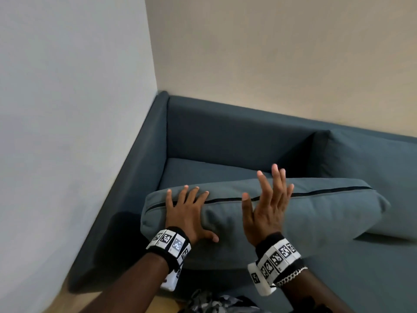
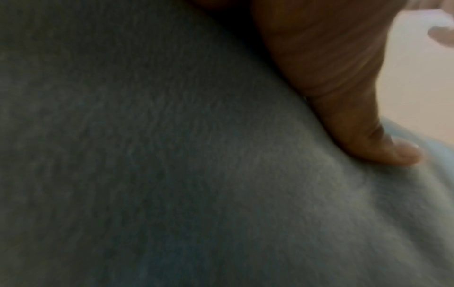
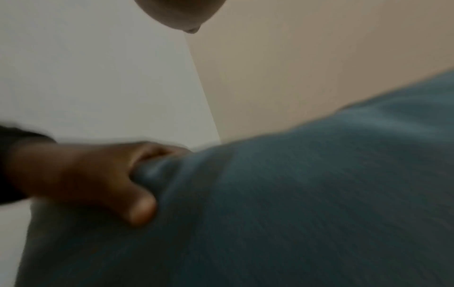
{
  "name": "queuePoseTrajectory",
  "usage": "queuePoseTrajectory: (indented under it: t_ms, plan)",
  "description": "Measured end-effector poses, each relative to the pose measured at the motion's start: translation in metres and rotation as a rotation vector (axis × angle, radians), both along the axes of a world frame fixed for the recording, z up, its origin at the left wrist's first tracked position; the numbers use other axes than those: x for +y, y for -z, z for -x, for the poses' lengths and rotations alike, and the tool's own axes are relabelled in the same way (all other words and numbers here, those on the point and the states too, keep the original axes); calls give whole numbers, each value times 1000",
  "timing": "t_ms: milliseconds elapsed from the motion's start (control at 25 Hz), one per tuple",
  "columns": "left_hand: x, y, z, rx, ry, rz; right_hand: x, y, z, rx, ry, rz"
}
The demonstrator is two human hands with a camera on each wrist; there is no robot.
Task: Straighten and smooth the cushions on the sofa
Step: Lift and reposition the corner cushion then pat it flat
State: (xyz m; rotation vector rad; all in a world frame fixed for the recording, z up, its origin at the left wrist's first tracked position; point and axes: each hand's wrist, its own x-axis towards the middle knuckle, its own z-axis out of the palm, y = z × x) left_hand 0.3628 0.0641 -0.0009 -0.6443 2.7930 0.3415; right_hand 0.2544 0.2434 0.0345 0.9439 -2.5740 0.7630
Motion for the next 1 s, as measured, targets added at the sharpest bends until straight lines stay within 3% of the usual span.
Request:
queuePoseTrajectory:
  t_ms: [120, 160, 240, 320, 400, 440, 560, 600, 640, 760, 840, 880, 960, 1000]
  plan:
    - [-5, 0, 4, -6, 8, 9, 25, 41, 10, -328, -107, -689]
    - [-4, 0, 5, -14, 22, 19, 30, 43, 17, -393, -139, -771]
    - [-3, 0, 8, -37, 39, 26, 25, 24, 25, -401, -122, -520]
    - [-1, 0, 11, -49, 45, 31, 20, -5, 24, -163, -48, -99]
    - [0, -3, 14, -52, 44, 35, 24, -6, 27, 22, 27, 46]
    - [0, -4, 16, -52, 40, 39, 26, 6, 30, -14, 22, -69]
    - [9, -4, 19, -55, 58, 38, 37, 49, 37, -428, -106, -719]
    - [12, -4, 19, -58, 60, 38, 36, 48, 43, -471, -118, -754]
    - [14, -4, 21, -64, 59, 40, 35, 40, 48, -454, -109, -668]
    - [20, -6, 26, -45, 29, 43, 38, -4, 52, -189, -10, -92]
    - [30, -9, 31, 1, 22, 32, 62, -6, 59, -11, 119, 79]
    - [37, -10, 34, 31, 32, 32, 74, 3, 66, -36, 159, -28]
    - [54, -10, 42, 55, 82, 37, 99, 37, 79, -324, 78, -509]
    - [64, -10, 45, 46, 103, 46, 112, 51, 89, -442, 18, -656]
